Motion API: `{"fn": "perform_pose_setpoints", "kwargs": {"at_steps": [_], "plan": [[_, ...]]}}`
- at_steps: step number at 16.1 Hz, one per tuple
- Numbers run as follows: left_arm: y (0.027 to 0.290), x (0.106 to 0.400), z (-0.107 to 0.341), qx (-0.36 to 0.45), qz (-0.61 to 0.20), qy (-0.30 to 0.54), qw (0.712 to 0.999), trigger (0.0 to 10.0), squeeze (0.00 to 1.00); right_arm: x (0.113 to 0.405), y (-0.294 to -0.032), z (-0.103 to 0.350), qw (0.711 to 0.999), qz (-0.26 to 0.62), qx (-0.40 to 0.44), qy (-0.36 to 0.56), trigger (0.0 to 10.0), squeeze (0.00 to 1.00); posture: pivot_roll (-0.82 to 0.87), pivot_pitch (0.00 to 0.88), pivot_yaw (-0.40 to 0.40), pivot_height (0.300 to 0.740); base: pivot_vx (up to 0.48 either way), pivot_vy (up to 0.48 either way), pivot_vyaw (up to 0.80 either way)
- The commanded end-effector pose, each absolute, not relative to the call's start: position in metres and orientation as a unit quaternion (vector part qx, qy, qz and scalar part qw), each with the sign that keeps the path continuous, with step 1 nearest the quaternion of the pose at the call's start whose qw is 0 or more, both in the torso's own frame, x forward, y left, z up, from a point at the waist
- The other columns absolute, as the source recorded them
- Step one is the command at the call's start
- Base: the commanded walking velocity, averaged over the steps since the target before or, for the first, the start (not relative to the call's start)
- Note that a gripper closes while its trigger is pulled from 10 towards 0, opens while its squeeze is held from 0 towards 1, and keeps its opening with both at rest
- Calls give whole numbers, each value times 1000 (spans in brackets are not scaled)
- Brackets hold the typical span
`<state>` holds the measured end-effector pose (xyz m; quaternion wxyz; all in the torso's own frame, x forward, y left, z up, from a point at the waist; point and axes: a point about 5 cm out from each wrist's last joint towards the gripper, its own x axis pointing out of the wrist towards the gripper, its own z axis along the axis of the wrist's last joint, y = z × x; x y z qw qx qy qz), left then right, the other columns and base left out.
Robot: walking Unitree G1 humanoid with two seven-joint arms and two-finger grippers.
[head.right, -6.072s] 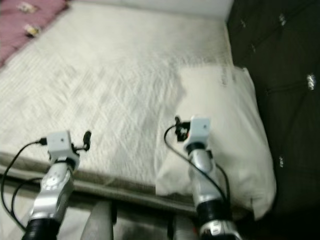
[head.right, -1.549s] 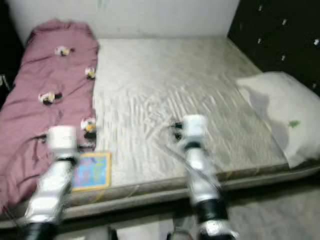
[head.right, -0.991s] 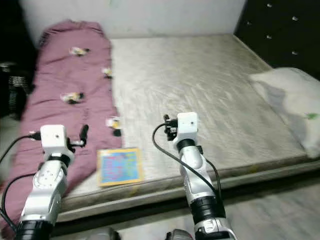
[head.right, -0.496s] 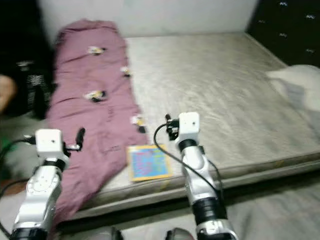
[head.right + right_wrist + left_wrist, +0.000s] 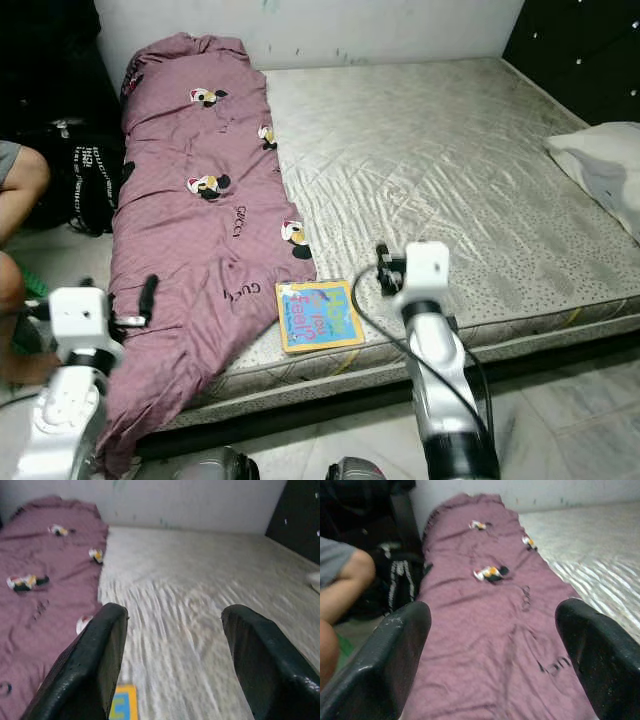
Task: Clean up the room
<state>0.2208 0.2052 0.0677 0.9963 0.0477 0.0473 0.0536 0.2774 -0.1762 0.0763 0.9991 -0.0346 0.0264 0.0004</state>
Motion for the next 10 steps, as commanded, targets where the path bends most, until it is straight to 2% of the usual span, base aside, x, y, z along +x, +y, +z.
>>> {"fn": "perform_pose_setpoints", "kwargs": {"at_steps": [1, 2, 8, 10], "plan": [[204, 221, 69, 49, 46, 47, 997, 10000, 0, 277, -180, 81, 999, -13, -33, 21, 10000, 0, 14, 30, -20, 740, 0, 0, 0], [203, 222, 70, 51, 44, 46, 997, 10000, 0, 277, -180, 81, 999, -17, -31, 23, 10000, 0, 13, 29, -18, 740, 0, 0, 0], [199, 228, 74, 45, 44, 42, 997, 10000, 0, 280, -180, 83, 999, -16, -35, 28, 10000, 0, 8, 24, -18, 740, 0, 0, -800], [200, 229, 73, 52, 46, 46, 997, 10000, 0, 280, -179, 84, 999, -13, -36, 28, 10000, 0, 11, 25, -19, 740, 0, 0, 0]]}}
